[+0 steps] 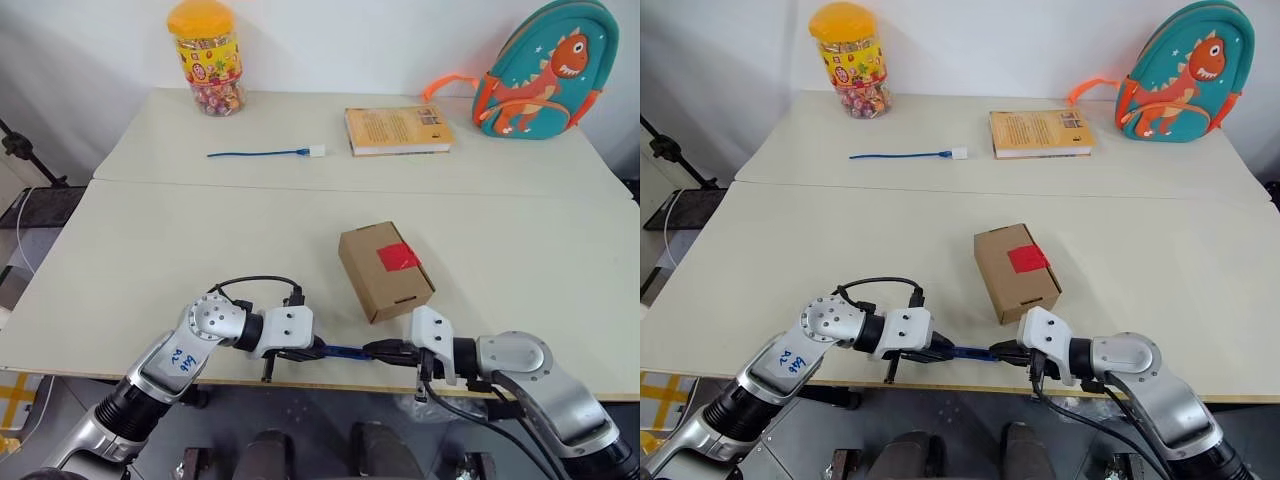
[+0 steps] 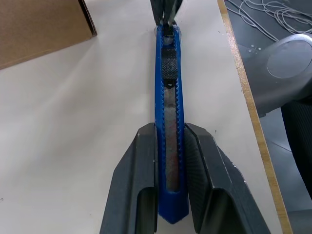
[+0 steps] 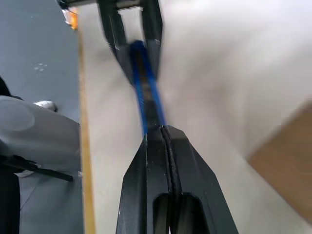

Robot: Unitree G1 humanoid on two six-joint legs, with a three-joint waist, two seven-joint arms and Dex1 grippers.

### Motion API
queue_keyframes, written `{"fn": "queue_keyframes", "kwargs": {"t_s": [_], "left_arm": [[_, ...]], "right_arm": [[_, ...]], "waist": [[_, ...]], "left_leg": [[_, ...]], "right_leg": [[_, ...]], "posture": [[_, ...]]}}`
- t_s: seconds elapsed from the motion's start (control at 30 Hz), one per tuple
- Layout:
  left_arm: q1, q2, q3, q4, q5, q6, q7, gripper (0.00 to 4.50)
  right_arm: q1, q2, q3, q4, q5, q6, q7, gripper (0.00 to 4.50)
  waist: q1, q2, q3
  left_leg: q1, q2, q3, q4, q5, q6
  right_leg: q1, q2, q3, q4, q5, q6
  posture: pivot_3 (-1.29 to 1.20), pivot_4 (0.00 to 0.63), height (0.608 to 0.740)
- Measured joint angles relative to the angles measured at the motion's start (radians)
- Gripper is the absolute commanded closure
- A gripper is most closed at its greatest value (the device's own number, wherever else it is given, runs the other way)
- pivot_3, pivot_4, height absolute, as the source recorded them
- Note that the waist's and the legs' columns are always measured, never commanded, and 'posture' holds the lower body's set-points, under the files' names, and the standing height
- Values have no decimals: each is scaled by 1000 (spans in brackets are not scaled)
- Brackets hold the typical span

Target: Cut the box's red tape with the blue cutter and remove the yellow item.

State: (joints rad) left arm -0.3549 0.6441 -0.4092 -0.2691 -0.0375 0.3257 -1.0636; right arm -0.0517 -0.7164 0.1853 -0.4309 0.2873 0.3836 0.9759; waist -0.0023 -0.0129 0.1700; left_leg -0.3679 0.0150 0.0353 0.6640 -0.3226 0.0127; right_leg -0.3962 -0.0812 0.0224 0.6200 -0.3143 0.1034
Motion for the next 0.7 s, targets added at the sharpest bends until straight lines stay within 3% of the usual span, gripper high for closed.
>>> {"fn": "queue_keyframes", "kwargs": {"t_s": [0.4,0.7], "left_arm": [[5,5,2,-5,0,7,1,4071],[12,24,17,-13,9,31,2,4071]], "right_arm": [[-50,46,67,80,-54,-78,4,4468],[-111,130,122,117,-86,-43,-9,4468]], "waist": [[-2,0,0],[-25,-3,-2]], "left_leg": [[0,0,0,0,0,0],[10,2,0,-2,1,-2]], "right_leg": [[0,0,0,0,0,0],[7,0,1,2,0,-1]], "posture": [[0,150,740],[0,150,740]]}}
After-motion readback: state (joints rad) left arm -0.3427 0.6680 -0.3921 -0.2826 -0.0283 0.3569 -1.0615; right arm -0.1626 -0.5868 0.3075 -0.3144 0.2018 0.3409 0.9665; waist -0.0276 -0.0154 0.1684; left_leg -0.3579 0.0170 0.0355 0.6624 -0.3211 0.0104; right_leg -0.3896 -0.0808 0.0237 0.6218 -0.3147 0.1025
